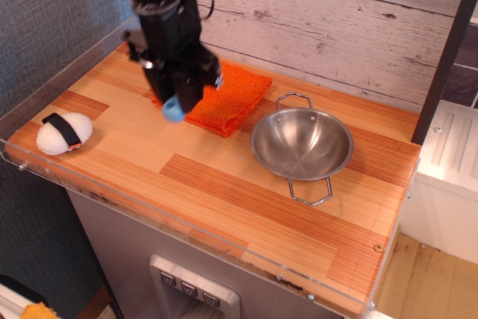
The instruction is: Move blue spoon to just below towel
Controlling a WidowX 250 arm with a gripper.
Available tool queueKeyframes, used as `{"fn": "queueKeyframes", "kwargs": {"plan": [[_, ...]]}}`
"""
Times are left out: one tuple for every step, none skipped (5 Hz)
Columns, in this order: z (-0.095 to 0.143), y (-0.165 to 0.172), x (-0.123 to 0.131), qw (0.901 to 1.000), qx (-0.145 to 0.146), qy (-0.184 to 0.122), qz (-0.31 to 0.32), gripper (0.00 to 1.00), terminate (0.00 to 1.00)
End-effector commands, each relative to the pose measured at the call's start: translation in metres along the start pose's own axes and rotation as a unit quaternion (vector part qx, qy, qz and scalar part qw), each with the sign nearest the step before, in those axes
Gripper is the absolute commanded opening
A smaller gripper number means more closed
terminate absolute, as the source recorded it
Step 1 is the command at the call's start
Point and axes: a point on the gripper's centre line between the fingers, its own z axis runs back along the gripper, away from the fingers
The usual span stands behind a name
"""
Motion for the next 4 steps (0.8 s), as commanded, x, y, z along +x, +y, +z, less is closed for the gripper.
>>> {"fn": "queueKeyframes", "kwargs": {"plan": [[-0.013, 0.012, -0.037, 0.9988, 0.023, 0.042, -0.009, 0.00, 0.00], [-0.025, 0.016, -0.041, 0.9978, 0.029, 0.058, -0.015, 0.00, 0.00], [-0.026, 0.019, -0.043, 0.9958, 0.047, 0.075, -0.025, 0.00, 0.00], [-0.026, 0.024, -0.045, 0.9945, 0.054, 0.085, -0.027, 0.00, 0.00]]}}
